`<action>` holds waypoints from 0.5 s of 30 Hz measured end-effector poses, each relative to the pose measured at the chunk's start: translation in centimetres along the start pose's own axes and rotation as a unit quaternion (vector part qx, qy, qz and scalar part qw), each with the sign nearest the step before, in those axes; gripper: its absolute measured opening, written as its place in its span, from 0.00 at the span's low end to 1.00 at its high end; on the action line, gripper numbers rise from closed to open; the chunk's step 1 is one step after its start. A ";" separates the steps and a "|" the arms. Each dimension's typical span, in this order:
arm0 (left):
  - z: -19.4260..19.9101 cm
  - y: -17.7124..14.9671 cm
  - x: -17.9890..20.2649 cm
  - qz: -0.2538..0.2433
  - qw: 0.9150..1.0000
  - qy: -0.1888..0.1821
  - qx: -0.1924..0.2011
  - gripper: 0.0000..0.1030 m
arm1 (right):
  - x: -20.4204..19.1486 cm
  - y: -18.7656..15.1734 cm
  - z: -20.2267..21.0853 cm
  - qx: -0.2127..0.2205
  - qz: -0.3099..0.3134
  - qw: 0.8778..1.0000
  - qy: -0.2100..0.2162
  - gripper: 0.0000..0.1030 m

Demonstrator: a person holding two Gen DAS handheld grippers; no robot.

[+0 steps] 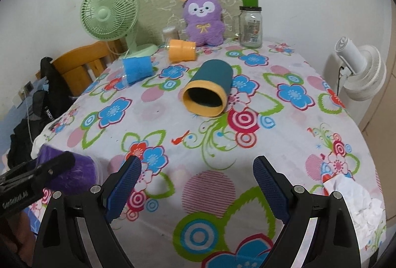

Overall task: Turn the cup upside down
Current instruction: 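Lower the inverted purple cup onto the table and open the left gripper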

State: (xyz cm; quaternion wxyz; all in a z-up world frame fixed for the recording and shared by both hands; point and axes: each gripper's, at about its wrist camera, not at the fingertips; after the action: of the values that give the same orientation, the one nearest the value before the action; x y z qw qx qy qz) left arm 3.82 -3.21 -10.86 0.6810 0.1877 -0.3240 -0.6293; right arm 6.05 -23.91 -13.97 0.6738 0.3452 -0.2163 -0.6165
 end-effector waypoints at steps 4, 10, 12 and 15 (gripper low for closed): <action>0.9 -0.6 -0.1 -0.001 1.000 -0.001 0.001 0.65 | -0.7 -0.2 0.2 -0.002 0.005 1.000 0.007 0.91; 1.5 -1.0 0.1 -0.002 1.000 -0.008 -0.001 0.67 | -1.6 -0.4 1.3 0.005 0.023 1.000 0.010 0.91; 1.8 -1.2 0.2 -0.002 1.000 -0.009 0.001 0.70 | -1.9 -0.4 1.8 0.008 0.026 1.000 0.011 0.91; 2.6 -1.3 0.2 0.000 1.000 -0.010 0.008 0.75 | -2.3 -0.4 2.6 0.015 0.032 0.999 0.012 0.91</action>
State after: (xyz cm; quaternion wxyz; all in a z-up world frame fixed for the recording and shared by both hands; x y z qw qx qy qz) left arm 1.07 -3.14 -9.84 0.6764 0.1870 -0.3353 -0.6285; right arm 3.62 -22.12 -12.19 0.6905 0.3553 -0.2287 -0.5871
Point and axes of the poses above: each gripper's, at about its wrist camera, not at the fingertips, and z roughly against the way its jaws point, x to its right, y to its top, and after that the axes turned 1 degree about -x, right-handed
